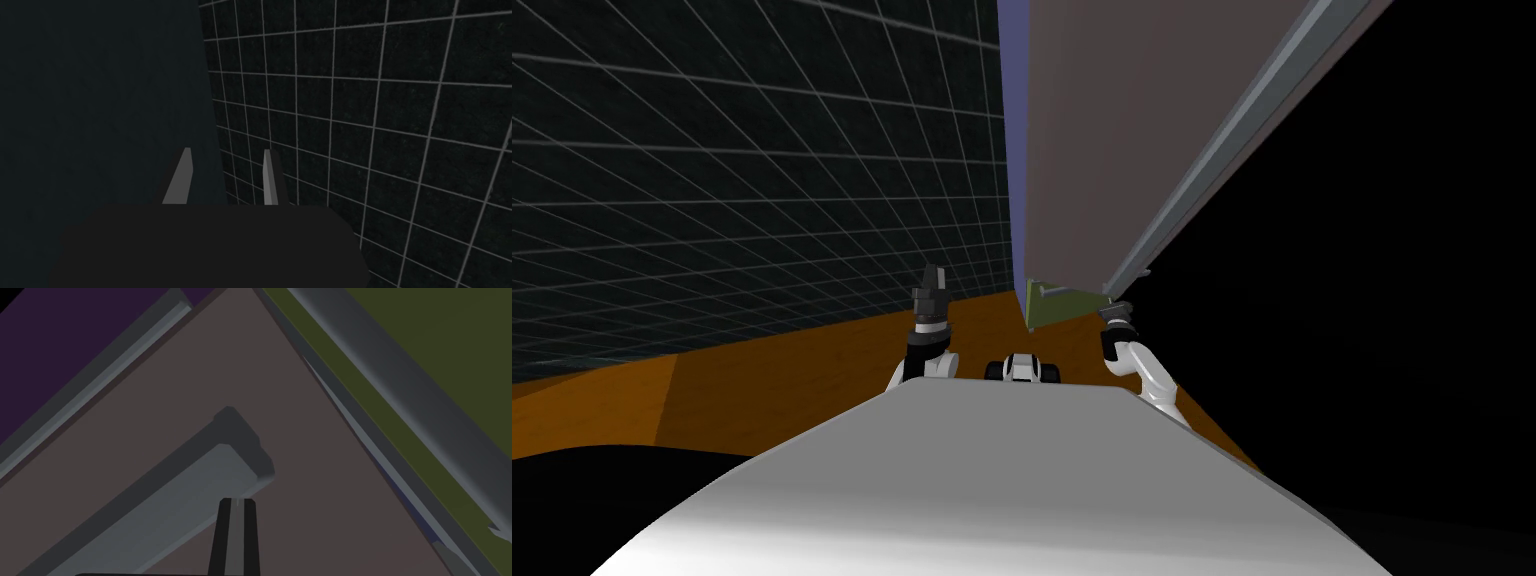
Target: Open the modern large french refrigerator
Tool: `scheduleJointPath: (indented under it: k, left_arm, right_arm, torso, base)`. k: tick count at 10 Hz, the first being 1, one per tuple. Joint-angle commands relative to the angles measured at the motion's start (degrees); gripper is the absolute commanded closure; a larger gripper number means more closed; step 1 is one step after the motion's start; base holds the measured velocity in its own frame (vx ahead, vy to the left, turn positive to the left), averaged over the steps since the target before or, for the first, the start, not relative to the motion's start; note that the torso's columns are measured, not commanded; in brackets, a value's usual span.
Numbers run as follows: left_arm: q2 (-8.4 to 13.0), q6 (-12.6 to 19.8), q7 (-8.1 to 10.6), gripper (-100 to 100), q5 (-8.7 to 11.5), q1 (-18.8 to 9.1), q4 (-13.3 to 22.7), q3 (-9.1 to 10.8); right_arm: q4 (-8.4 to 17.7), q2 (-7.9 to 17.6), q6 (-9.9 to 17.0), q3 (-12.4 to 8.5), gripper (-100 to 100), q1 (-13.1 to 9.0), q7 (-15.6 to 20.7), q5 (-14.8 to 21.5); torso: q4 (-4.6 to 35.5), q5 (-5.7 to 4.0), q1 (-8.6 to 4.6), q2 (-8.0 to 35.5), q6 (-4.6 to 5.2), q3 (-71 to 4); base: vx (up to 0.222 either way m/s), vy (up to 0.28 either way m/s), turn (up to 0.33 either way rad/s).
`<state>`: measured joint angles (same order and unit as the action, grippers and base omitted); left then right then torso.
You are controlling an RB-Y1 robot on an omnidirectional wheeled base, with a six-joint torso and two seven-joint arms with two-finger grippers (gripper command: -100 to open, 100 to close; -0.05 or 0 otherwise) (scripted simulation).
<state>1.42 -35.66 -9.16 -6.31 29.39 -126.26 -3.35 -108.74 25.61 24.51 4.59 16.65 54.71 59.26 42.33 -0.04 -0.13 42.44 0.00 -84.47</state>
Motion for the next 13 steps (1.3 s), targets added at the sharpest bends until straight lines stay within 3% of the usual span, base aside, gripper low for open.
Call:
scheduleJointPath:
  k: [1, 3, 4, 5, 9, 11, 12, 13]
  left_arm:
    - [0.0, 0.0, 0.0, 0, 0.0, 0.0, 0.0, 0.0]
    - [0.0, 0.0, 0.0, 0, 0.0, 0.0, 0.0, 0.0]
    - [0.01, 0.0, 0.0, 0, 0.0, 0.0, 0.0, 0.01]
    - [0.03, 0.0, 0.0, 0, 0.0, 0.01, 0.0, 0.03]
    - [0.04, 0.0, 0.0, 0, 0.0, 0.02, 0.0, 0.04]
    - [0.03, 0.0, 0.0, 0, 0.0, 0.02, 0.0, 0.03]
    - [0.02, 0.0, 0.0, 0, 0.0, 0.01, 0.0, 0.02]
    - [0.02, 0.0, 0.0, 0, 0.0, 0.01, 0.0, 0.02]
  right_arm:
    - [-1.05, -1.29, 2.63, -0.84, 100, 0.72, 0.5, 0.63]
    - [-1.21, -1.48, 2.99, -0.85, 100, 0.71, 0.67, 0.62]
    - [-1.0, -1.08, 2.1, -0.3, -100, 0.46, 0.66, 0.55]
    - [-0.92, -0.93, 1.76, -0.14, -100, 0.37, 0.64, 0.52]
    - [-0.28, 0.26, -1.05, 1.22, -100, -0.39, 0.49, 0.29]
    - [-0.19, 0.08, -0.54, 1.08, -100, -0.53, 0.61, 0.26]
    - [-0.19, 0.09, -0.51, 1.07, 100, -0.53, 0.62, 0.25]
    - [-0.33, -0.49, 0.58, 0.72, 100, -0.14, 0.81, 0.31]
  torso:
    - [-0.02, 0.02, 0.09, -0.1, 0.0, -0.05]
    - [-0.05, 0.04, 0.13, -0.14, 0.0, -0.09]
    - [-0.07, -0.04, -0.22, -0.27, -0.03, -0.16]
    - [-0.12, -0.18, -0.66, -0.45, -0.03, -0.27]
    - [-0.03, 0.05, 0.16, -0.11, -0.01, -0.07]
    - [-0.03, 0.12, 0.49, -0.07, 0.02, -0.05]
    - [-0.01, 0.16, 0.55, -0.02, 0.0, -0.02]
    - [0.14, 0.24, 0.39, 0.04, 0.1, -0.01]
  base:
    - [-0.059, 0.22, -0.149]
    - [-0.065, 0.158, -0.108]
    - [0.027, -0.087, 0.117]
    - [0.048, -0.15, 0.088]
    - [0.056, -0.188, 0.092]
    - [0.019, -0.055, 0.012]
    - [0.0, -0.003, 0.018]
    - [-0.031, 0.112, -0.063]
